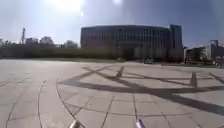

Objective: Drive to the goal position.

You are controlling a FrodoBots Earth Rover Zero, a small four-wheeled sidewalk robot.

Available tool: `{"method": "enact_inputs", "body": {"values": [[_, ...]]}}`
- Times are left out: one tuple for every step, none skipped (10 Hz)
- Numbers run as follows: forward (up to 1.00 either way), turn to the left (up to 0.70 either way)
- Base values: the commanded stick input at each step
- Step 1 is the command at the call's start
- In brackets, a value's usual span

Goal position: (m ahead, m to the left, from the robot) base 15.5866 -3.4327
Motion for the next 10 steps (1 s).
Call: {"method": "enact_inputs", "body": {"values": [[1.0,0.0],[1.0,-0.16],[1.0,-0.35],[1.0,-0.39],[1.0,-0.1],[1.0,-0.05],[1.0,-0.01],[1.0,0.0],[1.0,0.0],[1.0,-0.21]]}}
